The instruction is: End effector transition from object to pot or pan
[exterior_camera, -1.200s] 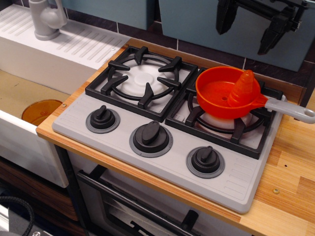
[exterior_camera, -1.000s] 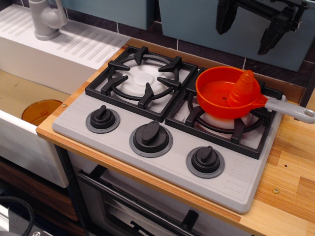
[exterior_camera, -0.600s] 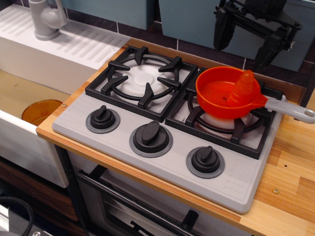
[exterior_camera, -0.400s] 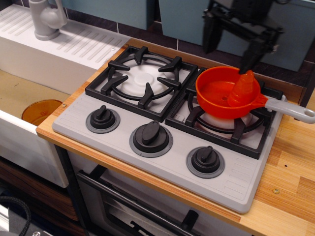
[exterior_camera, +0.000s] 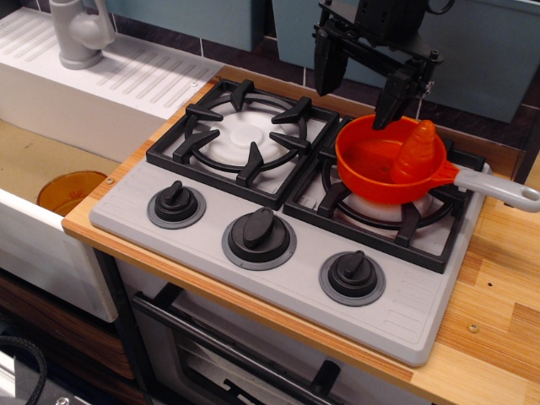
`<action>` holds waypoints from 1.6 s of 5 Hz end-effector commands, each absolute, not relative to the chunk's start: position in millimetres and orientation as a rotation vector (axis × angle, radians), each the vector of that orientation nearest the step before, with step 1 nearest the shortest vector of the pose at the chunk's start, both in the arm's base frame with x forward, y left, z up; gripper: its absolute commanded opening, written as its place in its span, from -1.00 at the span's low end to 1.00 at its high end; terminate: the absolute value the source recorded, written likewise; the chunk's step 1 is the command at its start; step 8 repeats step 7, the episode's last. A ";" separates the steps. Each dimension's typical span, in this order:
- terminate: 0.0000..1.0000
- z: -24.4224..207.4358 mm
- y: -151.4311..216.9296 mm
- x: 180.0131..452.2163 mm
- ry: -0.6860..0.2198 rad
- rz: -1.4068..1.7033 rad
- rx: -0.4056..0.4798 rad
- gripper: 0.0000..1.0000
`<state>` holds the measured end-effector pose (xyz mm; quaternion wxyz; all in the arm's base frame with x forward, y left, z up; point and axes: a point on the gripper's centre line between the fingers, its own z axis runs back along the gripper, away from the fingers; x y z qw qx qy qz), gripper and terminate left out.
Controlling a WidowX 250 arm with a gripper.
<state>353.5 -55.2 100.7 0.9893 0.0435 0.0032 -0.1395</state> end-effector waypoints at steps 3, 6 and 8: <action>-1.00 74.3 -47.0 380.9 -0.178 -0.277 0.023 1.00; -1.00 61.6 -48.8 382.0 -0.145 -0.269 0.028 1.00; 1.00 61.6 -48.8 382.0 -0.145 -0.269 0.028 1.00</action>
